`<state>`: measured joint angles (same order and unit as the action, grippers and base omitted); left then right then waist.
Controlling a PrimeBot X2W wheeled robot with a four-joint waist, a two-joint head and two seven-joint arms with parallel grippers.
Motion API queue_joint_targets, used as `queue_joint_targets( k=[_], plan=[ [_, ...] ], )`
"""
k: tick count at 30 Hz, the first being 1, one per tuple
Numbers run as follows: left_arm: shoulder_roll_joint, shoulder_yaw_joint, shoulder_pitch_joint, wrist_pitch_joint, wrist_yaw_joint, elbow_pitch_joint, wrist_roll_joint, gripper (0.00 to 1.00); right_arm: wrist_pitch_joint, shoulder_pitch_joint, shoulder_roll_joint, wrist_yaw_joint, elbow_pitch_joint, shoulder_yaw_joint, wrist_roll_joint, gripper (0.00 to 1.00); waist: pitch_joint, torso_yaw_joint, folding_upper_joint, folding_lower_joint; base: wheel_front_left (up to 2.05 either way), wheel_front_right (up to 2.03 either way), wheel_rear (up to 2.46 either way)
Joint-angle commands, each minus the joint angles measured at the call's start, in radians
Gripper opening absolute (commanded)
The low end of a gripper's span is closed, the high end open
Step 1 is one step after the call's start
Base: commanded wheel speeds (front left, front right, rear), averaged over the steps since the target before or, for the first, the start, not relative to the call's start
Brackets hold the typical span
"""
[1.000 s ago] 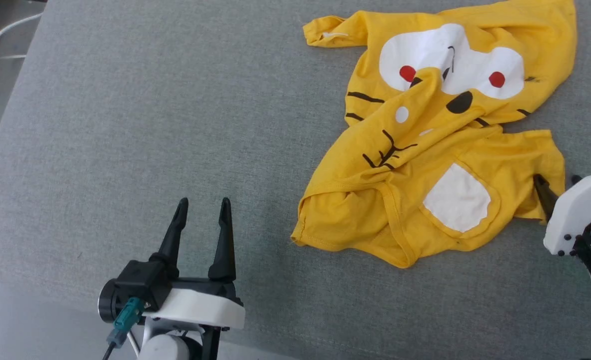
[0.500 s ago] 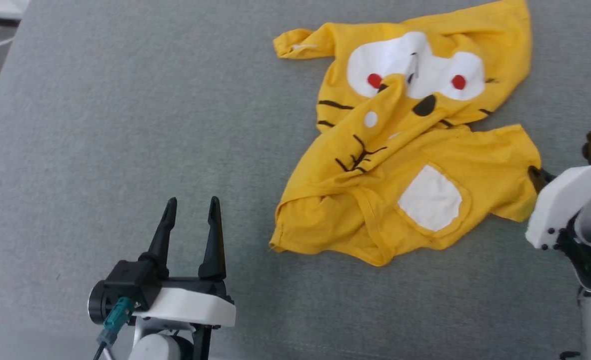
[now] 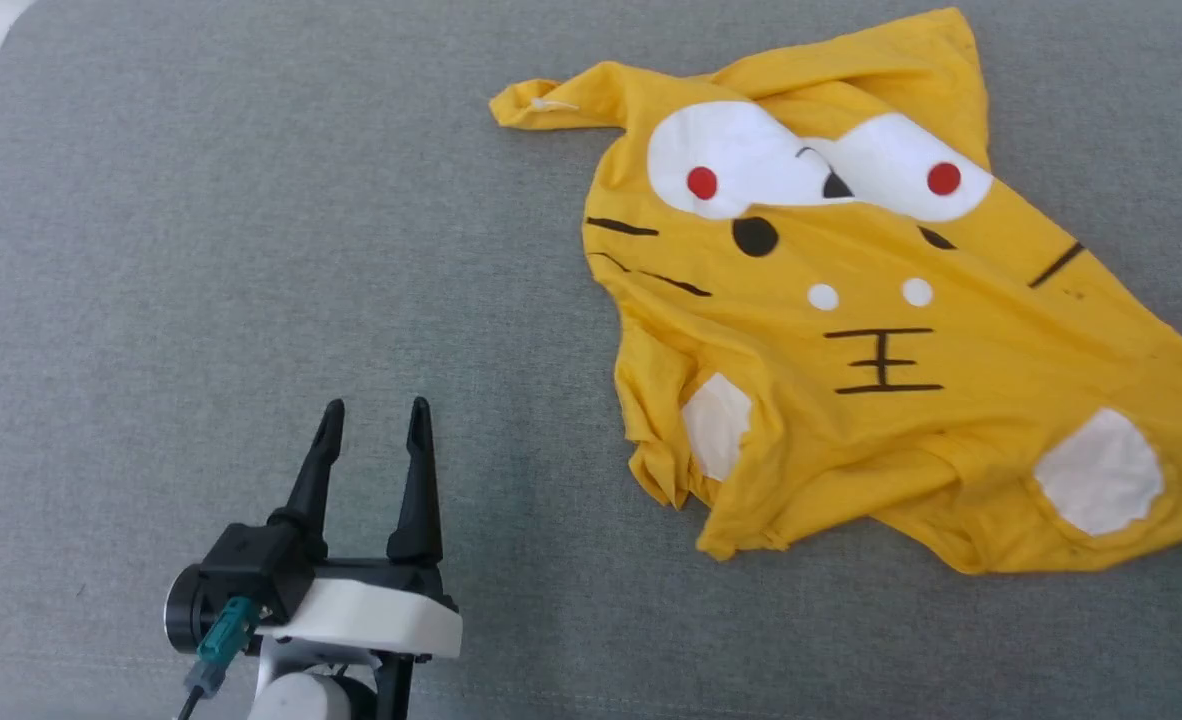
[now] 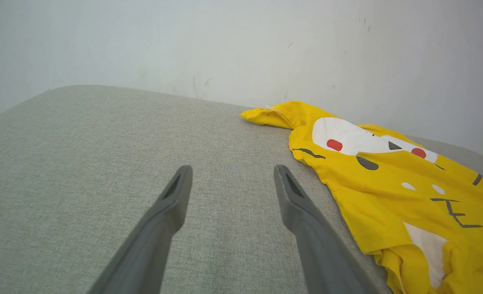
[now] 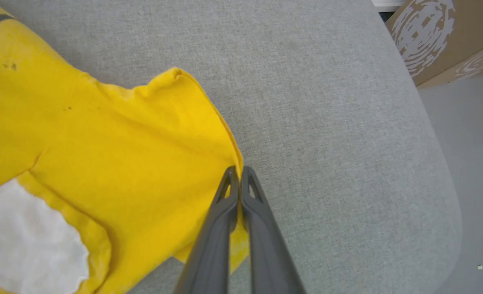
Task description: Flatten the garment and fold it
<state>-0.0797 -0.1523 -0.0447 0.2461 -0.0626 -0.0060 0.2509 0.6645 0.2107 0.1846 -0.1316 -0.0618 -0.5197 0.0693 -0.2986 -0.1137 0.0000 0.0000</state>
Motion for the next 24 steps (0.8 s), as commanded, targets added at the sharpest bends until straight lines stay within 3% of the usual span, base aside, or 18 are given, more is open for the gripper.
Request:
queue_joint_targets(
  k=[1, 8, 9, 10, 11, 12, 18, 24],
  plan=[
    [-0.009, 0.002, 0.008, -0.002, -0.005, -0.003, 0.004, 1.0, -0.013, -0.009, 0.003, 0.001, -0.008, -0.013, -0.018, 0.0, 0.001, -0.005, 0.0, 0.0, 0.0, 0.0, 0.0],
    [-0.018, -0.002, 0.013, -0.014, -0.01, -0.01, 0.005, 1.0, -0.116, 0.03, -0.01, 0.001, -0.103, -0.093, -0.108, 0.0, 0.008, -0.023, 0.0, 0.0, 0.0, 0.0, 0.0],
    [-0.019, -0.002, 0.013, -0.015, -0.011, -0.011, 0.006, 1.0, -0.136, 0.038, -0.007, 0.001, -0.12, -0.097, -0.12, 0.12, 0.01, -0.025, 0.0, 0.0, 0.0, 0.0, 0.0],
    [-0.02, -0.002, 0.015, -0.016, -0.012, -0.012, 0.006, 1.0, -0.153, 0.047, -0.008, 0.001, -0.137, -0.103, -0.126, 0.39, 0.012, -0.027, 0.0, 0.0, 0.0, 0.0, 0.0],
    [-0.021, -0.002, 0.016, -0.017, -0.014, -0.013, 0.006, 1.0, -0.167, 0.057, -0.01, 0.001, -0.153, -0.108, -0.131, 0.92, 0.015, -0.028, 0.0, 0.0, 0.0, 0.0, 0.0],
    [-0.021, -0.002, 0.018, -0.018, -0.015, -0.014, 0.007, 1.0, -0.178, 0.065, -0.011, 0.001, -0.165, -0.105, -0.135, 1.0, 0.017, -0.03, 0.0, 0.0, 0.0, 0.0, 0.0],
    [-0.022, -0.003, 0.029, -0.017, -0.023, -0.018, 0.011, 1.0, -0.198, 0.097, 0.0, 0.001, -0.131, -0.027, -0.096, 1.0, 0.029, -0.03, 0.0, 0.0, 0.0, 0.0, 0.0],
    [-0.018, -0.011, 0.04, -0.014, -0.027, -0.014, 0.018, 1.0, -0.136, 0.114, 0.015, 0.001, 0.075, 0.133, 0.004, 1.0, 0.052, -0.03, 0.0, 0.0, 0.0, 0.0, 0.0]
  ],
)
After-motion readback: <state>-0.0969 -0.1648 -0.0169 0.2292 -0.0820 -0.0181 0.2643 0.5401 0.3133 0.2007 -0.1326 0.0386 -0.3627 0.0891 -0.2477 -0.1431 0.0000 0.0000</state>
